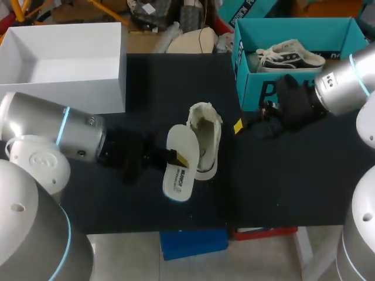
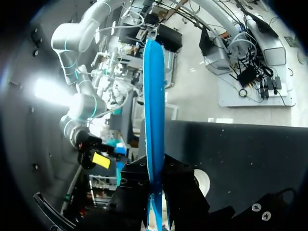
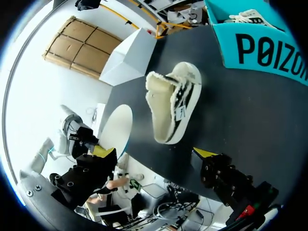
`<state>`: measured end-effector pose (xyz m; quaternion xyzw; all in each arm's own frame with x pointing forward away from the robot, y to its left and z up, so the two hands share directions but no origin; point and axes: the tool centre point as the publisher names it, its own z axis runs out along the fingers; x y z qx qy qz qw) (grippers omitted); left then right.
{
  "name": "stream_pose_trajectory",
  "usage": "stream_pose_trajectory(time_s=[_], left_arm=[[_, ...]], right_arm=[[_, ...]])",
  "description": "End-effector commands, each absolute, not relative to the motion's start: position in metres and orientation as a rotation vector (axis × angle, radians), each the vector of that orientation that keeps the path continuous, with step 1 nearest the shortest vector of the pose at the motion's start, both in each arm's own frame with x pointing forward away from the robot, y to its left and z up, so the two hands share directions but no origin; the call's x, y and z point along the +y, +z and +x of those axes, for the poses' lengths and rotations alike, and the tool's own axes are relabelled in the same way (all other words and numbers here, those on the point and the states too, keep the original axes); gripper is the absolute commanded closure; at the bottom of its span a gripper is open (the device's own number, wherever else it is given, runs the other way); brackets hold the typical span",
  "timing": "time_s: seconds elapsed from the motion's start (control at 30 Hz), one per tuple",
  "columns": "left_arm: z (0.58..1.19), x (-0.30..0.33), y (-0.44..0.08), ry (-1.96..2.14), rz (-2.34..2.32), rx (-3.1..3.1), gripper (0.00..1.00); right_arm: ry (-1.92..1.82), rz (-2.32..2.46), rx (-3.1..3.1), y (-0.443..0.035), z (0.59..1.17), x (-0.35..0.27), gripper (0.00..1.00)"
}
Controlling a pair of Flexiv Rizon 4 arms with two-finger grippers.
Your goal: Take the shoe out of the shoebox, open the shoe tongue, remove and reinsert the insole, then place the shoe into the shoebox
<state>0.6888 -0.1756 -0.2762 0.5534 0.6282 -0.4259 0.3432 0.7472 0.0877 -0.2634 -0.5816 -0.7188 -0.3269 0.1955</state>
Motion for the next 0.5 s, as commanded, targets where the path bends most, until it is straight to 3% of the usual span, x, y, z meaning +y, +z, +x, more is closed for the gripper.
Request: stream_pose_trajectory(time_s=[0.03,0.5], left_arm=[[0.683,-0.173,-0.276,-1.34,1.452,1.637,1.0],[0.666,-0.176,-0.282,-1.439,1.537,1.666,1.0]], right_arm=[[-0.889,-1.712,-2.038,-0.261,0.723,0.081,0.0],[-0.898,-1.893,-1.982,-0.263,0.668,0.048,0.0]])
